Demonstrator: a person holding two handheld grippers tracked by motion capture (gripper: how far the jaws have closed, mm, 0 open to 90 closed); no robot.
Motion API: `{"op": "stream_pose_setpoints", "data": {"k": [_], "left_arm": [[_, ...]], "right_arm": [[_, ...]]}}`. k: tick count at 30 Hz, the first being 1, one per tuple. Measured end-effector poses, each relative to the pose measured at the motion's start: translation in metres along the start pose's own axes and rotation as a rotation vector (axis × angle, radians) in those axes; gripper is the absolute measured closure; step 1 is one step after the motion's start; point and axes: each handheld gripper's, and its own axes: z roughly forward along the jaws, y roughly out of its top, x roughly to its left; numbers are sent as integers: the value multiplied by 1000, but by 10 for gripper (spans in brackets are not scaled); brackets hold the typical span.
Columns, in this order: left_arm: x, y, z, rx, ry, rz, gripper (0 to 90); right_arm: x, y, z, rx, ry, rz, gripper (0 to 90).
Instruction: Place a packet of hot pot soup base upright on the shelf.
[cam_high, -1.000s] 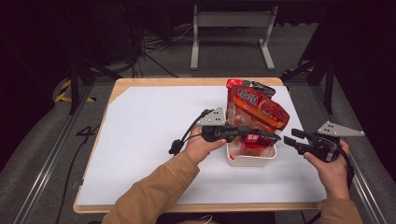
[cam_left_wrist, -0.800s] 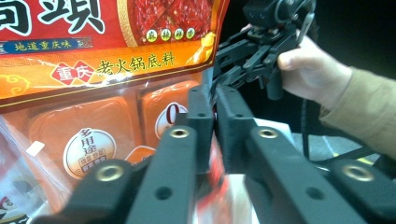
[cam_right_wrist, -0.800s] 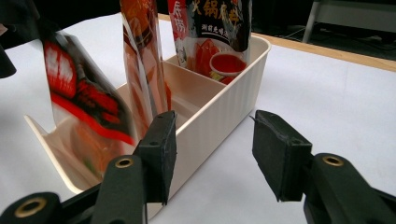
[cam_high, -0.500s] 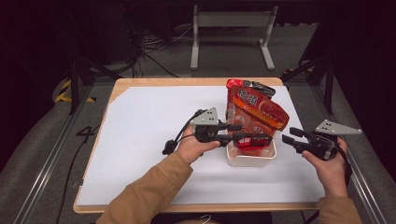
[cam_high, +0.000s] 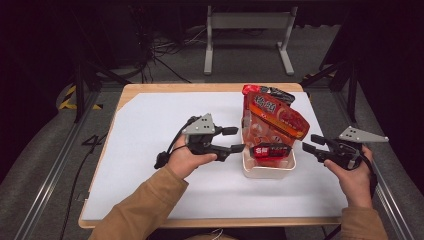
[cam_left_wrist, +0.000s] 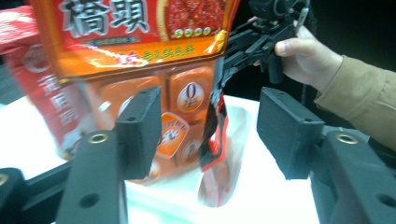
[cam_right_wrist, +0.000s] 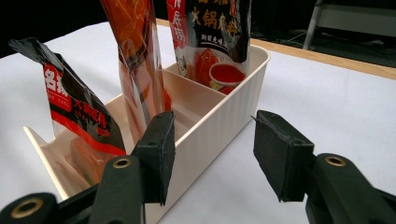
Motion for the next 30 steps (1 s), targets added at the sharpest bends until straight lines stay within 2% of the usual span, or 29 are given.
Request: {"op": "stream_pose_setpoints", "data": {"k": [1,2,5,15,19,21,28,30], "left_arm": [[0,0,-9,3,23,-4,364],[0,0,-9,3,23,-4,346],[0,-1,-24,16,64,-3,325],[2,-7,-61,39,147,-25,233],[4,-14,-76,59,182,-28,214],[5,-18,-84,70,205,-45,206],[11,-34,-106,97,253,-84,166],[12,-37,-110,100,260,-83,155]], "right_arm": [[0,0,0,0,0,1,486],[0,0,0,0,0,1,486],[0,1,0,-4,2,3,483],[1,2,1,-4,6,-5,465],[1,2,0,-4,4,-6,454],[1,1,-1,-4,2,-4,448],[2,0,-3,-17,0,17,419],[2,0,-4,-21,-2,20,415]]}}
